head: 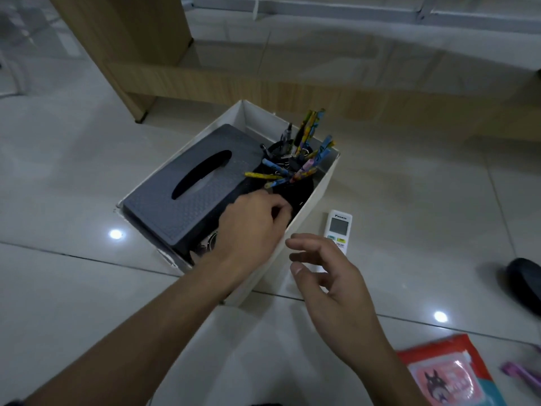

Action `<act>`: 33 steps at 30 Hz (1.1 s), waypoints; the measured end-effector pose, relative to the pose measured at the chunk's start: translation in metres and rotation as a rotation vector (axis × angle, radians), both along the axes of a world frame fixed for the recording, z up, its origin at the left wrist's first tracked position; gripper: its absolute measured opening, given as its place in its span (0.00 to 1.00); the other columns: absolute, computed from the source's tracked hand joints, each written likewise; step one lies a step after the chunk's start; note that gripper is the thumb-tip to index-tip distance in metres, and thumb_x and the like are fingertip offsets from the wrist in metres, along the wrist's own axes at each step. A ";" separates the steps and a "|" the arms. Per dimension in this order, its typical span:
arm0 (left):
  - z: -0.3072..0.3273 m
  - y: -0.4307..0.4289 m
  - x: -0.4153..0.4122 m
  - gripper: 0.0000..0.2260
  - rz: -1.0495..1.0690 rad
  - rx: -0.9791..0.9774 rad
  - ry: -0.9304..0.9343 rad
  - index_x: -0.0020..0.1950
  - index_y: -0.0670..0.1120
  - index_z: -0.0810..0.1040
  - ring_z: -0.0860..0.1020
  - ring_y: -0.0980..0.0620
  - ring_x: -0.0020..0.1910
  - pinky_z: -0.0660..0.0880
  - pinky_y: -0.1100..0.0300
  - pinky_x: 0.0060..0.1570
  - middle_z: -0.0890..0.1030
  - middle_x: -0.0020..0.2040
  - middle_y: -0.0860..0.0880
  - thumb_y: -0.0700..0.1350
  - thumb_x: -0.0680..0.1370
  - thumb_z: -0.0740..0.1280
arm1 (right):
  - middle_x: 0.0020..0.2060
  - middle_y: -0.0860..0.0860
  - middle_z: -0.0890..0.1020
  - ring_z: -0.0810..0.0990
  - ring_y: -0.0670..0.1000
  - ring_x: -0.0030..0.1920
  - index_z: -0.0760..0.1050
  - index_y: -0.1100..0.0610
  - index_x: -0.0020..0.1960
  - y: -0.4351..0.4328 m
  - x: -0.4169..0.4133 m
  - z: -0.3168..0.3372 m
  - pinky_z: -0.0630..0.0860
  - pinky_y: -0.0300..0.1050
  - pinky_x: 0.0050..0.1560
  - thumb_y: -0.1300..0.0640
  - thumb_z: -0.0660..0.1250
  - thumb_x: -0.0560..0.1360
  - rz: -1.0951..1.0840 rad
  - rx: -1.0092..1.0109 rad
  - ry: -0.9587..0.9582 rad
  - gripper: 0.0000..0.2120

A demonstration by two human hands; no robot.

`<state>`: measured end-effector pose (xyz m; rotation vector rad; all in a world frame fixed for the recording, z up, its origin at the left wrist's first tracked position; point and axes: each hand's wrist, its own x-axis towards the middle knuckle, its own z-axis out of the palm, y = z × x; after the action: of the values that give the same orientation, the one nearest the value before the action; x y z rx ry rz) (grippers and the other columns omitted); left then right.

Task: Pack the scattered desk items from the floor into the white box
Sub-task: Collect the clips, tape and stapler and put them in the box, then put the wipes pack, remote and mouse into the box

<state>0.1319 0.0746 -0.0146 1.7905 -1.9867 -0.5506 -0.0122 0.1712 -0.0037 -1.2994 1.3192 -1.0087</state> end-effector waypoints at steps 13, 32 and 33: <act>0.020 0.037 0.006 0.06 0.155 -0.080 0.326 0.52 0.56 0.81 0.79 0.59 0.33 0.74 0.63 0.35 0.81 0.38 0.59 0.47 0.81 0.64 | 0.51 0.43 0.83 0.82 0.44 0.48 0.80 0.45 0.54 0.004 -0.011 -0.013 0.78 0.37 0.42 0.64 0.64 0.80 -0.100 0.140 -0.042 0.14; -0.075 0.163 -0.145 0.12 -0.613 0.346 0.337 0.58 0.54 0.77 0.75 0.59 0.54 0.74 0.65 0.53 0.76 0.55 0.58 0.48 0.76 0.63 | 0.68 0.56 0.71 0.72 0.55 0.67 0.72 0.56 0.65 0.166 -0.116 -0.097 0.74 0.48 0.63 0.55 0.70 0.76 -0.965 0.330 0.656 0.19; -0.077 0.163 -0.152 0.14 -0.649 0.347 0.306 0.61 0.54 0.76 0.73 0.59 0.56 0.73 0.66 0.55 0.75 0.58 0.57 0.50 0.76 0.63 | 0.69 0.55 0.70 0.72 0.54 0.67 0.71 0.56 0.66 0.171 -0.117 -0.101 0.73 0.44 0.63 0.57 0.71 0.76 -0.950 0.341 0.607 0.20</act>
<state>-0.0203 0.2372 -0.0913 1.0841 -2.3202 -1.3479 -0.1292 0.3426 -0.1043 -0.6921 2.5814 -0.9352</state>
